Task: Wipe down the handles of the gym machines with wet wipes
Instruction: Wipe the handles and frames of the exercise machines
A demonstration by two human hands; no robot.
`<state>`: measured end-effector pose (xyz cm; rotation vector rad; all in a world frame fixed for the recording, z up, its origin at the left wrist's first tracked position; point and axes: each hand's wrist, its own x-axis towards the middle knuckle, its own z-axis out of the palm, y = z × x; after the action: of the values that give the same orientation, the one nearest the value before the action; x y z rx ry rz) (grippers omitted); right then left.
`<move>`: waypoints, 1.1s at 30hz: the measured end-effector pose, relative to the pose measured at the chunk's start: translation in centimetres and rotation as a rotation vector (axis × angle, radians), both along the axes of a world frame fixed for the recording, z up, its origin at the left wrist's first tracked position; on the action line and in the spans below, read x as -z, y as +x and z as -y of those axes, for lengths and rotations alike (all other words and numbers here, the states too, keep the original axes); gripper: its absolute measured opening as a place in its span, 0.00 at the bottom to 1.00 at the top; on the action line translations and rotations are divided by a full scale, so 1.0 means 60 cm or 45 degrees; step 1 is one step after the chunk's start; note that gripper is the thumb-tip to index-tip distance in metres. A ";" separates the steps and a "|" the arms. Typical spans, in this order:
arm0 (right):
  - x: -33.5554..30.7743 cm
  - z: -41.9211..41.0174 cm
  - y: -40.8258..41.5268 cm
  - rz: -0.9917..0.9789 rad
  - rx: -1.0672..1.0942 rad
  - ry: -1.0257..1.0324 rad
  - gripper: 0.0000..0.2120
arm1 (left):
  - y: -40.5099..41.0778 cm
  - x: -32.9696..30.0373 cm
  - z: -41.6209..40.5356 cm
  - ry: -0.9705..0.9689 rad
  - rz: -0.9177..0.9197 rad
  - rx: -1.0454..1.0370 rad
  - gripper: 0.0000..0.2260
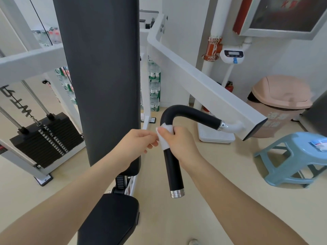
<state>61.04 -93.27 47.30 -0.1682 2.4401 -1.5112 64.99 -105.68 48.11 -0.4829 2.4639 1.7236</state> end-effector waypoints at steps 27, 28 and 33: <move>0.066 -0.121 0.097 0.566 -0.494 -0.211 0.05 | 0.014 0.006 -0.040 -0.033 -0.183 -0.028 0.08; 0.064 -0.122 0.093 0.565 -0.523 -0.183 0.06 | 0.015 0.004 -0.041 -0.068 -0.189 -0.005 0.08; 0.049 -0.104 0.058 0.390 -0.362 -0.251 0.10 | 0.000 -0.013 -0.024 -0.233 -0.096 0.072 0.11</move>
<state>64.50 -87.01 44.34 -0.2857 1.9388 -1.5194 64.97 -104.22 48.88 -0.3664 2.6754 1.5302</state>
